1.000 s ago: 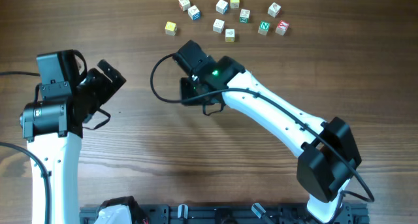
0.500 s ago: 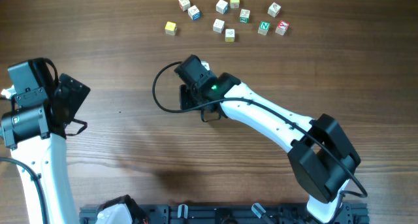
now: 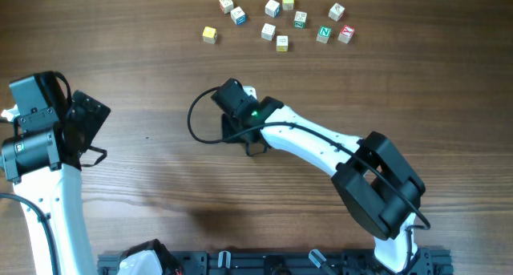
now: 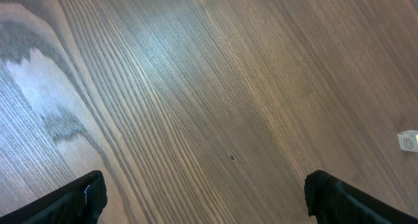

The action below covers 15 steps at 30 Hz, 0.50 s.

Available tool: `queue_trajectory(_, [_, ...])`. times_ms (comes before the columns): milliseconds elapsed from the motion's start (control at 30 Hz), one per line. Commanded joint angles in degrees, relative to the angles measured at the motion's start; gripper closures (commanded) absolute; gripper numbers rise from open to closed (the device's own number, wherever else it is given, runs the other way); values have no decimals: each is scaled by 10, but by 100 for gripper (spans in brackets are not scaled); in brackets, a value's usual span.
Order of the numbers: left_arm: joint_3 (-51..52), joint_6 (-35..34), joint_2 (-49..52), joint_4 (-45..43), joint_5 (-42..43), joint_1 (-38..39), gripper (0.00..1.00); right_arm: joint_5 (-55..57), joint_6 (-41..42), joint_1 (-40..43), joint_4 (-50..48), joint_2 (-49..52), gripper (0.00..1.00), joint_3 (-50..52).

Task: Form a circle
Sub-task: 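Carry the N block to mid-table below the blue H block, then lower the N block beside the H block and open the right gripper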

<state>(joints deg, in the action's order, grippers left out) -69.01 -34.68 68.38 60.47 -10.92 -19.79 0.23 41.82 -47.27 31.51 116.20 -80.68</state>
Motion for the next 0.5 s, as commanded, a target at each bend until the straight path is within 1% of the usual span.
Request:
queue_trajectory(0, [-4,-7,-3,1,-11,-3,0,35,2,-6,-7,7,69,5])
queue_trajectory(100, [-4,-7,-3,1,-11,-3,0,59,-2,-6,-6,10,69,5])
queue_trajectory(167, [-4,-7,-3,1,-11,-3,0,74,-21,-6,-6,14,69,5])
queue_trajectory(367, [-4,-7,-3,1,-11,-3,0,75,-28,-6,-6,29,69,5])
queue_trajectory(433, [-4,-7,-3,1,-11,-3,0,75,-28,-6,-6,29,67,5])
queue_trajectory(467, [-4,-7,-3,1,-11,-3,0,75,-28,-6,-6,29,65,5])
